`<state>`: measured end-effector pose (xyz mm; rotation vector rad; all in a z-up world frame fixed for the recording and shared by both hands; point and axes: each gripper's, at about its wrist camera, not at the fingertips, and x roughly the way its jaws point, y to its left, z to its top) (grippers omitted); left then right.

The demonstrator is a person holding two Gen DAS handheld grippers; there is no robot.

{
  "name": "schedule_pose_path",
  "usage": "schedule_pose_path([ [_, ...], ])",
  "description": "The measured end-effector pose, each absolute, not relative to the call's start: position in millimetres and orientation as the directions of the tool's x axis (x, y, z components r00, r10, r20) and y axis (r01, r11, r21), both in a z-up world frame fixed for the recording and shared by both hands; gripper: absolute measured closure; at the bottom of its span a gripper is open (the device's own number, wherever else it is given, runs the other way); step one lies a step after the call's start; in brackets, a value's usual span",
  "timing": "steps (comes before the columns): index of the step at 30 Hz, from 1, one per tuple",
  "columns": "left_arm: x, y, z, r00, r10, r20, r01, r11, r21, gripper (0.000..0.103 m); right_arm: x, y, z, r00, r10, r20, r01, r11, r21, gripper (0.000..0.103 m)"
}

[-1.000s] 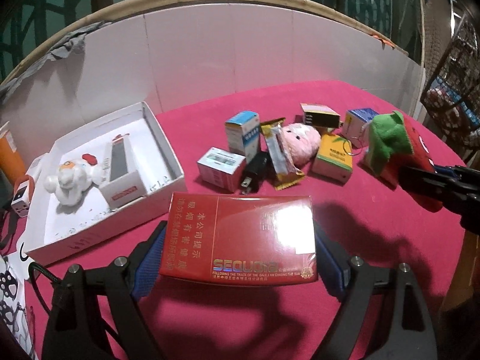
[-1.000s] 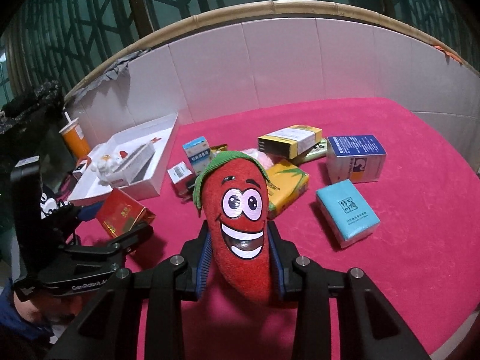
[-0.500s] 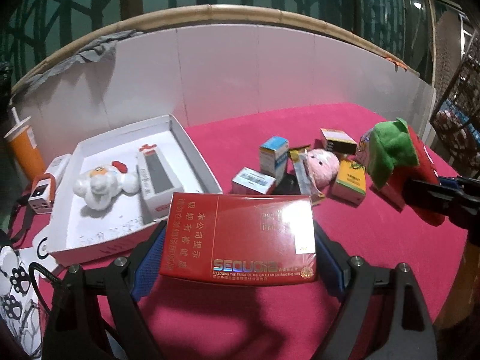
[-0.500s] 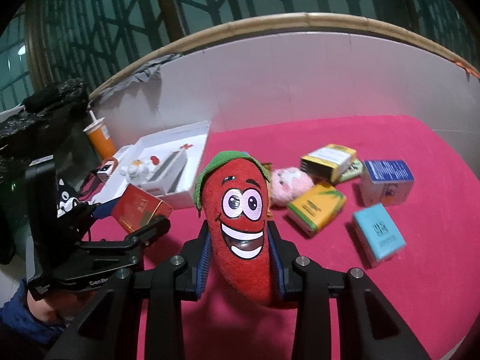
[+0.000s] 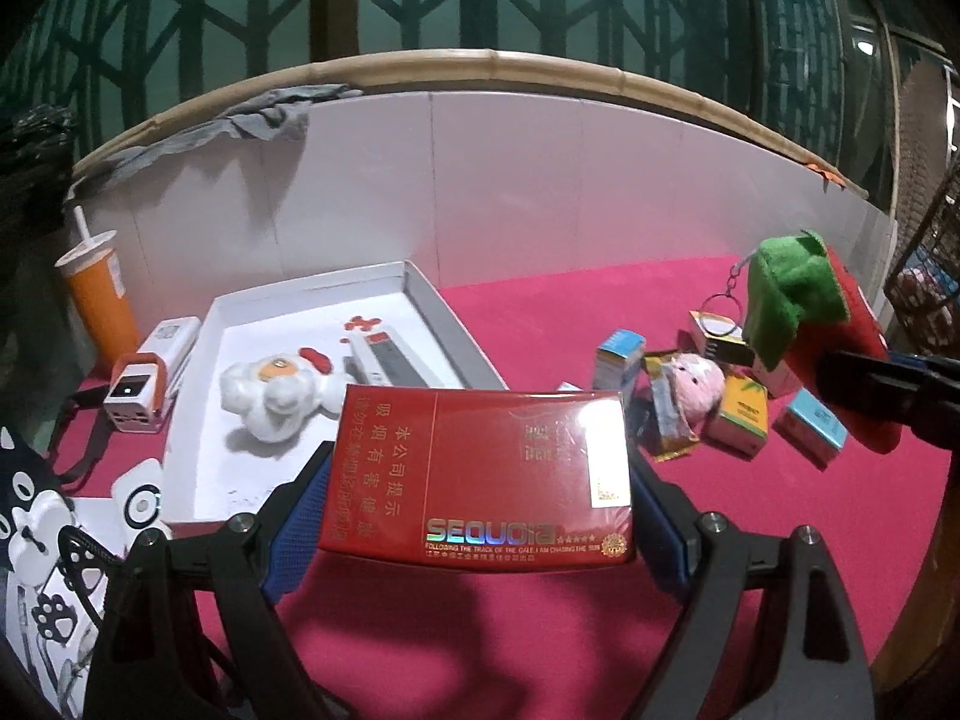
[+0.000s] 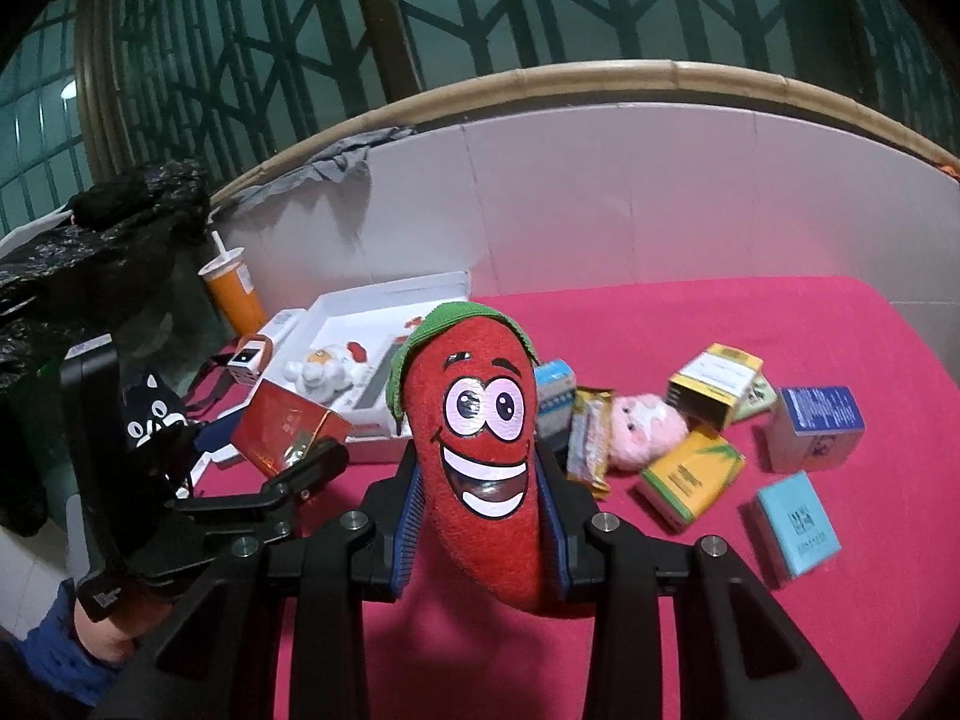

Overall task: Organize objects
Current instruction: 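Carry the red box with the left gripper while the right gripper carries the chili plush toward the tray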

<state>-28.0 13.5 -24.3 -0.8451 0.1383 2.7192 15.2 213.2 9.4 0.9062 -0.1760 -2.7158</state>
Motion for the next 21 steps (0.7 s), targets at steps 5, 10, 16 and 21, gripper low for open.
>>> schedule_pose_path([
  [5,-33,-2,-19,-0.801,0.222,-0.556,-0.268,-0.963,0.001,0.015,7,196,17,-0.763,-0.304,-0.570,0.241,-0.953,0.186,0.066],
  [10,-37,-17,-13,-0.815,0.199,-0.544,-0.238,-0.971,0.001,0.015,-4,179,20,-0.750,-0.320,-0.579,0.261,-0.947,0.185,0.066],
  [16,-44,-33,-8,-0.828,0.168,-0.534,-0.204,-0.979,0.009,0.015,-18,158,22,-0.733,-0.334,-0.592,0.283,-0.942,0.182,0.066],
  [21,-50,-43,-7,-0.832,0.152,-0.534,-0.181,-0.984,0.002,0.015,-28,145,23,-0.724,-0.348,-0.596,0.299,-0.936,0.184,0.066],
])
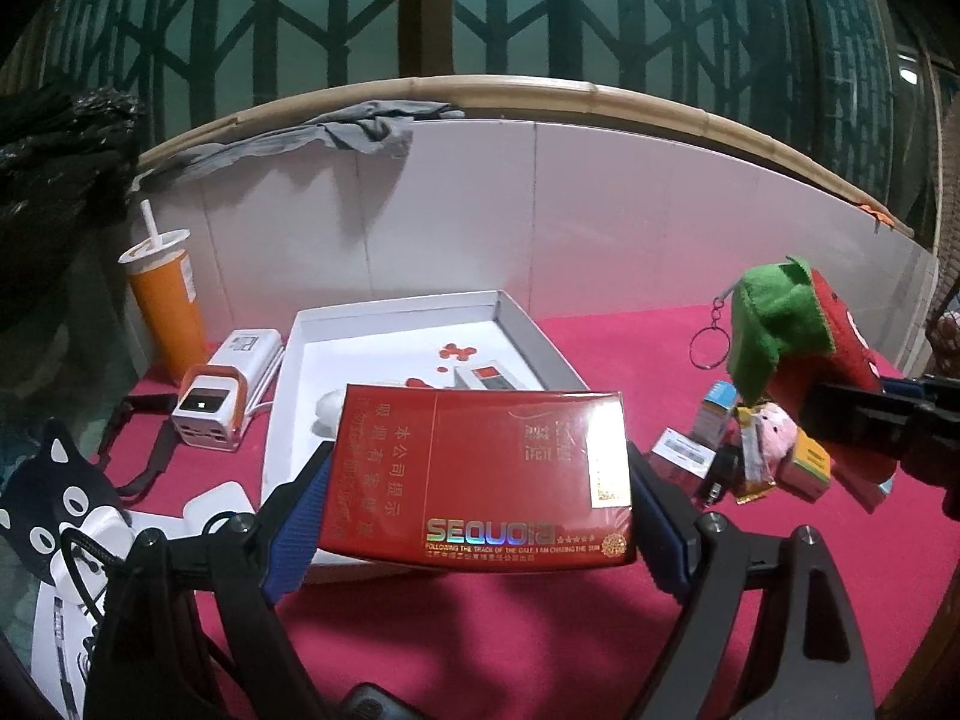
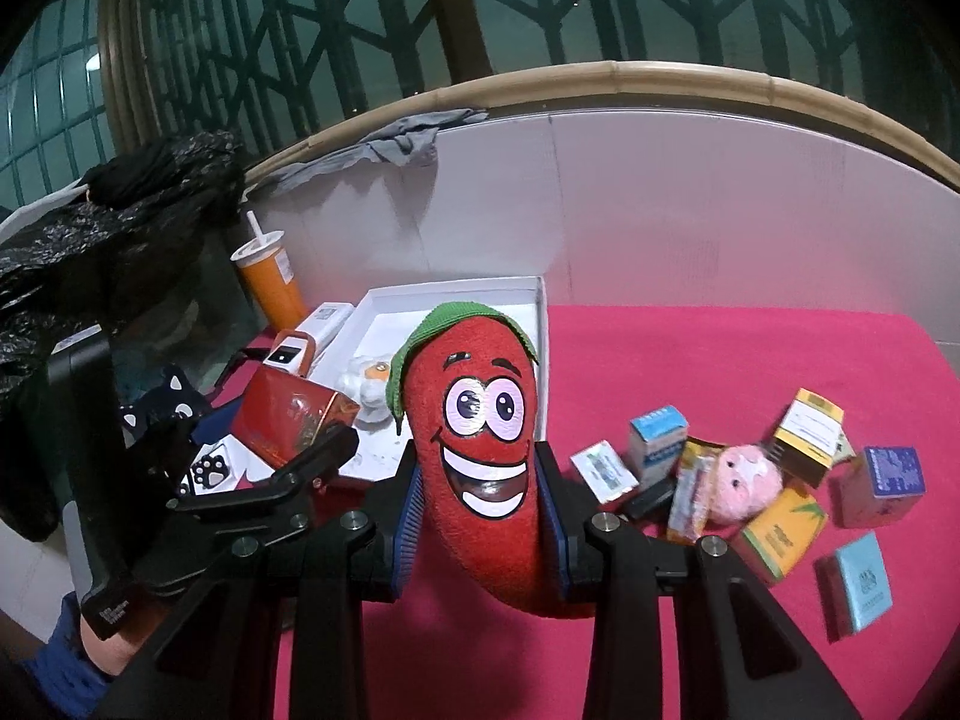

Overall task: Organize objects
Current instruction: 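Carry the red box with the left gripper while the right gripper carries the chili plush toward the tray, then lower the red box and chili plush into the tray with both grippers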

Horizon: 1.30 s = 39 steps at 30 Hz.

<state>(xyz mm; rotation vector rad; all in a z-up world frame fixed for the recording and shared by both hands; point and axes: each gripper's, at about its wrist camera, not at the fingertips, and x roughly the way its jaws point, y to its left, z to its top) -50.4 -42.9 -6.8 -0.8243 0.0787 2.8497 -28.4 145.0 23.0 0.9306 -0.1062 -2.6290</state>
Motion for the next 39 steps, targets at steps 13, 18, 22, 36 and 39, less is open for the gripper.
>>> schedule_pose_path([
  [13,-76,-56,-5,-0.832,0.106,-0.544,-0.128,-0.992,0.001,0.015,-59,114,23,-0.703,-0.348,-0.620,0.315,-0.934,0.167,0.066],
  [18,-92,-63,-6,-0.828,0.088,-0.554,-0.107,-0.994,0.003,0.015,-72,104,23,-0.703,-0.335,-0.627,0.312,-0.938,0.152,0.066],
  [22,-105,-68,-5,-0.825,0.073,-0.560,-0.088,-0.996,-0.001,0.015,-89,97,21,-0.702,-0.320,-0.636,0.301,-0.943,0.142,0.066],
  [36,-173,-100,-14,-0.791,-0.008,-0.612,0.040,-0.998,-0.038,0.015,-157,69,-8,-0.672,-0.249,-0.697,0.247,-0.963,0.105,0.066],
  [39,-183,-103,-18,-0.780,-0.023,-0.626,0.060,-0.998,-0.037,0.016,-172,61,-13,-0.673,-0.242,-0.699,0.244,-0.965,0.099,0.066],
])
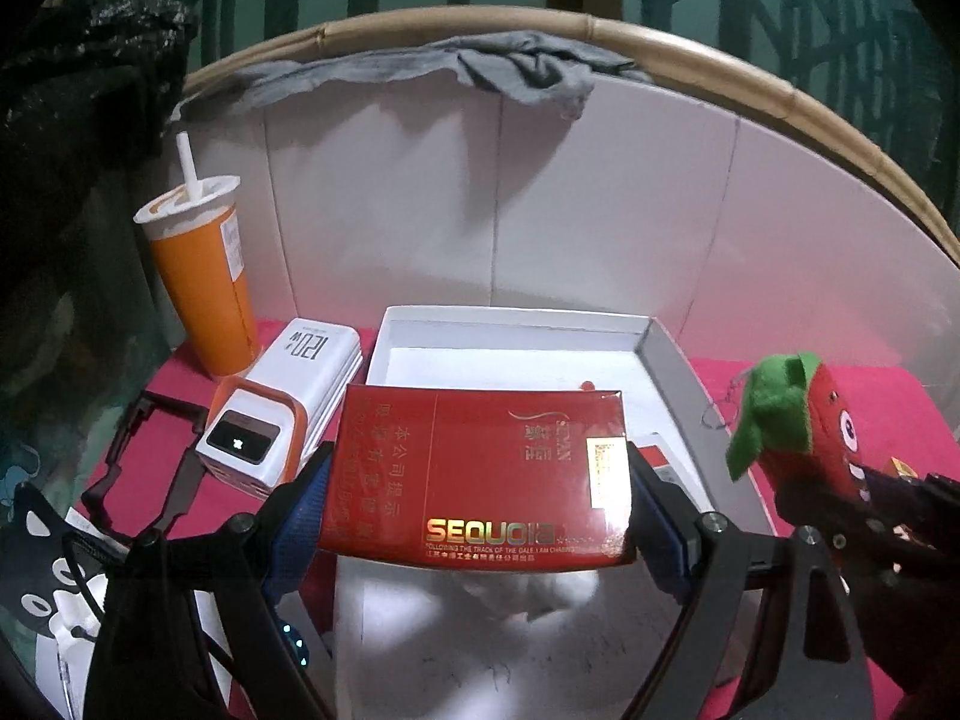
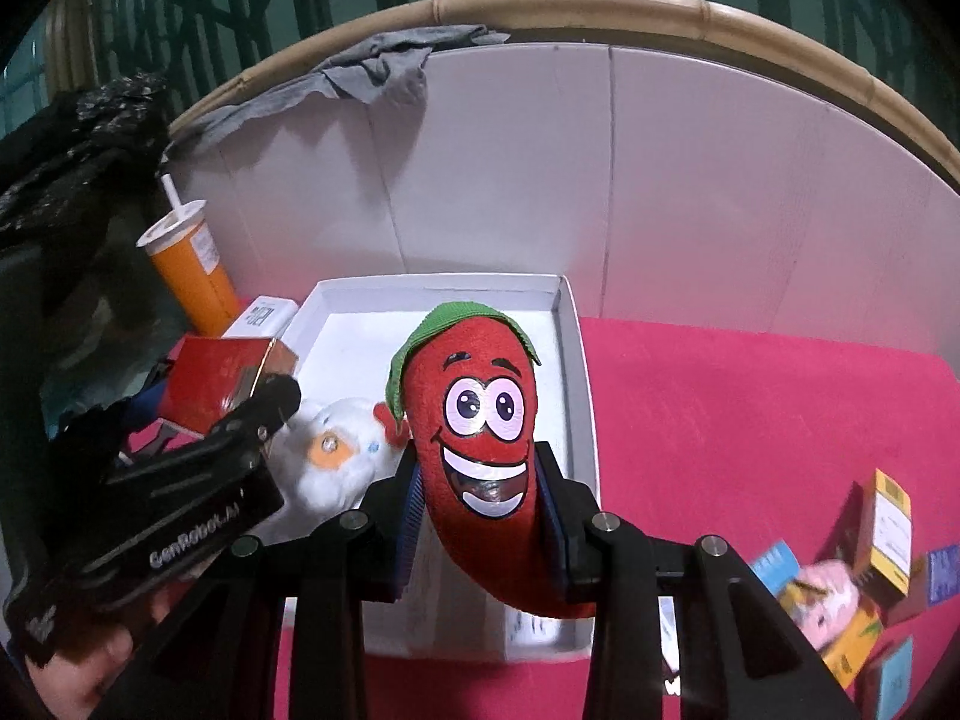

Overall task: Organize objects
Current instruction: 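Lower the red box and chili plush into the tray with both grippers, then open both grippers and move them toward the scattered boxes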

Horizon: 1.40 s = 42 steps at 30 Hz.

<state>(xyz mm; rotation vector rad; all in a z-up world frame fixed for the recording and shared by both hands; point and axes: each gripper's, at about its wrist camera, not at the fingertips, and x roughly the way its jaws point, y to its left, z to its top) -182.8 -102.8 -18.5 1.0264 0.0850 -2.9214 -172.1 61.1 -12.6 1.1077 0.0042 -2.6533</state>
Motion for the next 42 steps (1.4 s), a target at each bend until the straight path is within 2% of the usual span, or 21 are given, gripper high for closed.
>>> schedule_pose_path([
  [13,-199,-110,-44,-0.741,-0.075,-0.667,0.116,-0.993,-0.018,0.015,-218,42,-44,-0.658,-0.190,-0.729,0.219,-0.974,0.057,0.065],
  [21,-199,-111,-48,-0.747,-0.110,-0.656,0.155,-0.988,-0.010,0.015,-227,36,-55,-0.666,-0.179,-0.724,0.211,-0.976,0.047,0.063],
  [23,-198,-113,-48,-0.751,-0.115,-0.650,0.159,-0.987,-0.010,0.013,-229,38,-56,-0.665,-0.181,-0.725,0.204,-0.977,0.056,0.055],
  [25,-195,-115,-46,-0.754,-0.144,-0.640,0.186,-0.983,0.002,0.003,-229,42,-57,-0.672,-0.171,-0.721,0.190,-0.980,0.055,0.037],
  [28,-190,-118,-42,-0.757,-0.155,-0.635,0.208,-0.978,-0.009,0.000,-229,50,-57,-0.675,-0.184,-0.715,0.175,-0.981,0.087,0.024],
  [37,-163,-117,-6,-0.812,-0.154,-0.563,0.237,-0.968,-0.077,0.000,-208,71,-46,-0.693,-0.204,-0.692,0.158,-0.979,0.130,0.011],
  [42,-148,-108,7,-0.834,-0.134,-0.535,0.214,-0.973,-0.090,0.000,-187,92,-41,-0.698,-0.225,-0.680,0.140,-0.974,0.179,0.010],
])
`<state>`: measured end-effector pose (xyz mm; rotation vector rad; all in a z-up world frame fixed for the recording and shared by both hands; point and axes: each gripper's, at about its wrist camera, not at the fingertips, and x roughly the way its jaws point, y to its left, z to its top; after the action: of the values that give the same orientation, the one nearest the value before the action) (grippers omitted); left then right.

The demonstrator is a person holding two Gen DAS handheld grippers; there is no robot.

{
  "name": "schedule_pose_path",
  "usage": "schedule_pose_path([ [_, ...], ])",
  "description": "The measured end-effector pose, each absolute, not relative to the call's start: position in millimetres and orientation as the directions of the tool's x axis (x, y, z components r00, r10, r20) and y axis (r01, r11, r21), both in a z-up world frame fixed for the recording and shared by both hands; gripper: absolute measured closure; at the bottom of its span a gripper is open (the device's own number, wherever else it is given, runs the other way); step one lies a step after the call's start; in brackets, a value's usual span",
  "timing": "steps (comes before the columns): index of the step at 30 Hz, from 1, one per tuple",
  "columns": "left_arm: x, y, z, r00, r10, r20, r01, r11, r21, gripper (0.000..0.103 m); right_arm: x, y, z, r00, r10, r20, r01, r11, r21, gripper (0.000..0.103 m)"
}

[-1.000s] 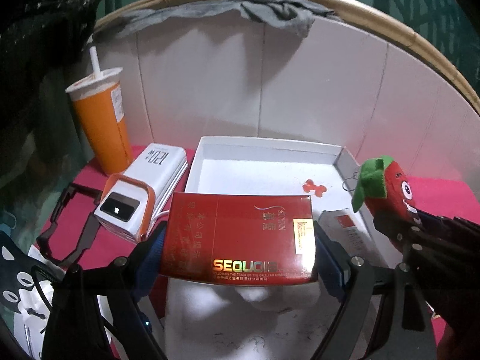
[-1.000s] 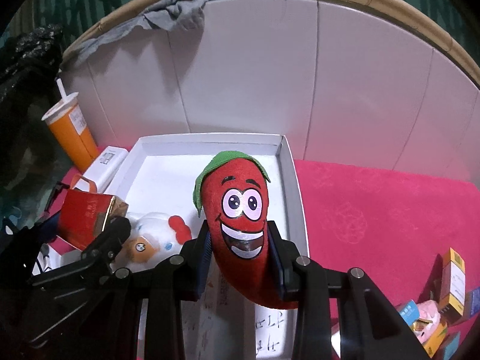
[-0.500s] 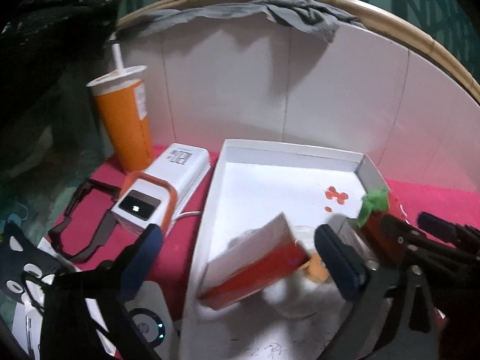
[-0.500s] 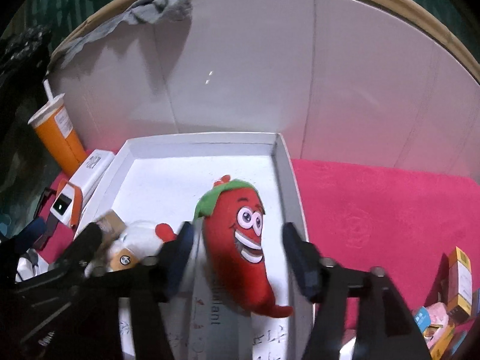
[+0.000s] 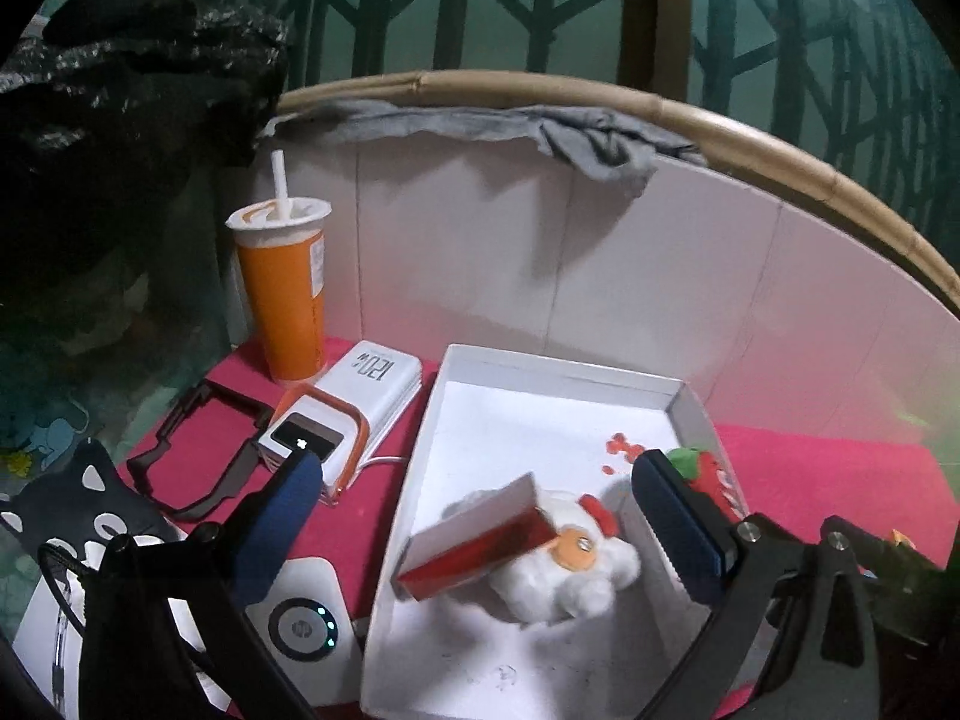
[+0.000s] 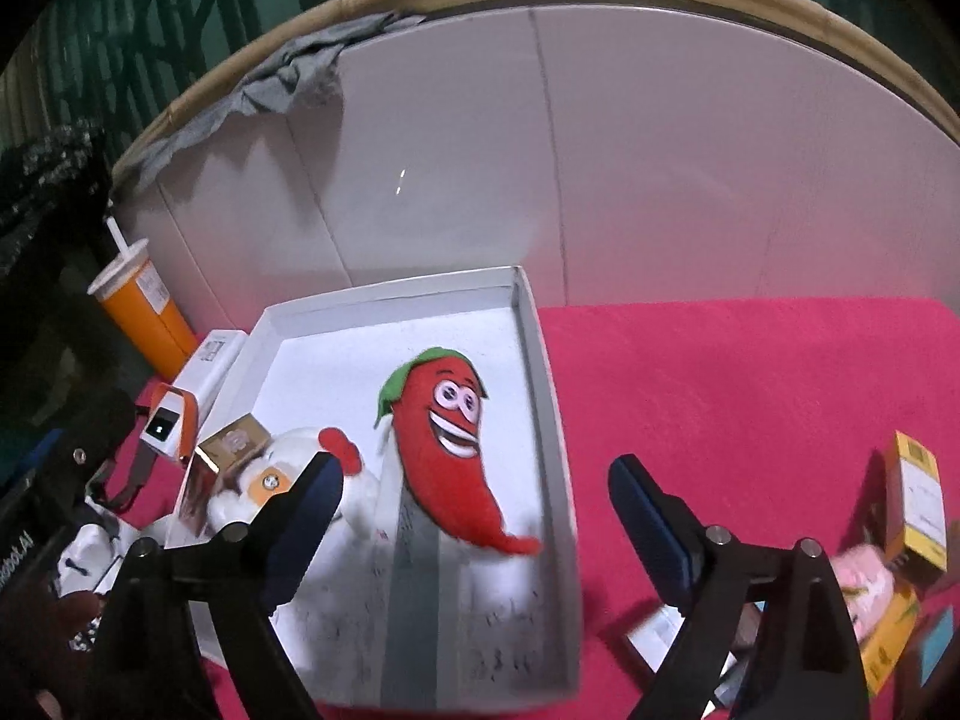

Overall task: Organize objects
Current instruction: 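Open both grippers and move them toward the scattered boxes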

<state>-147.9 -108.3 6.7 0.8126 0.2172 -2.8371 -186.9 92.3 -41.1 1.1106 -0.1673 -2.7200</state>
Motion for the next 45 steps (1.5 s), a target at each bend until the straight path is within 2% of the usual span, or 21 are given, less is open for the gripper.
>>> schedule_pose_path([
  [11,-125,-49,1,-0.836,0.003,-0.549,0.059,-0.994,-0.096,0.000,-141,153,-31,-0.734,-0.210,-0.646,0.065,-0.969,0.240,0.009],
  [16,-117,-18,-10,-0.816,0.072,-0.573,-0.024,-0.996,-0.091,0.000,-105,192,-21,-0.787,-0.174,-0.592,0.032,-0.970,0.243,0.007],
  [24,-95,60,-37,-0.732,0.251,-0.634,-0.275,-0.960,-0.063,0.000,-54,275,-24,-0.816,-0.076,-0.573,-0.070,-0.971,0.229,0.006],
  [31,-88,110,-67,-0.662,0.283,-0.694,-0.379,-0.925,-0.016,0.000,-20,351,-53,-0.780,0.076,-0.622,-0.238,-0.954,0.182,0.006],
  [36,-89,128,-88,-0.611,0.284,-0.739,-0.402,-0.916,-0.020,0.000,-14,387,-77,-0.725,0.118,-0.678,-0.310,-0.936,0.169,0.006],
  [40,-87,130,-96,-0.594,0.300,-0.747,-0.425,-0.905,-0.025,0.000,-19,397,-97,-0.686,0.101,-0.721,-0.290,-0.946,0.143,0.006],
  [45,-104,108,-94,-0.608,0.261,-0.750,-0.366,-0.930,-0.028,0.000,-34,385,-112,-0.666,0.073,-0.743,-0.210,-0.973,0.092,0.006],
])
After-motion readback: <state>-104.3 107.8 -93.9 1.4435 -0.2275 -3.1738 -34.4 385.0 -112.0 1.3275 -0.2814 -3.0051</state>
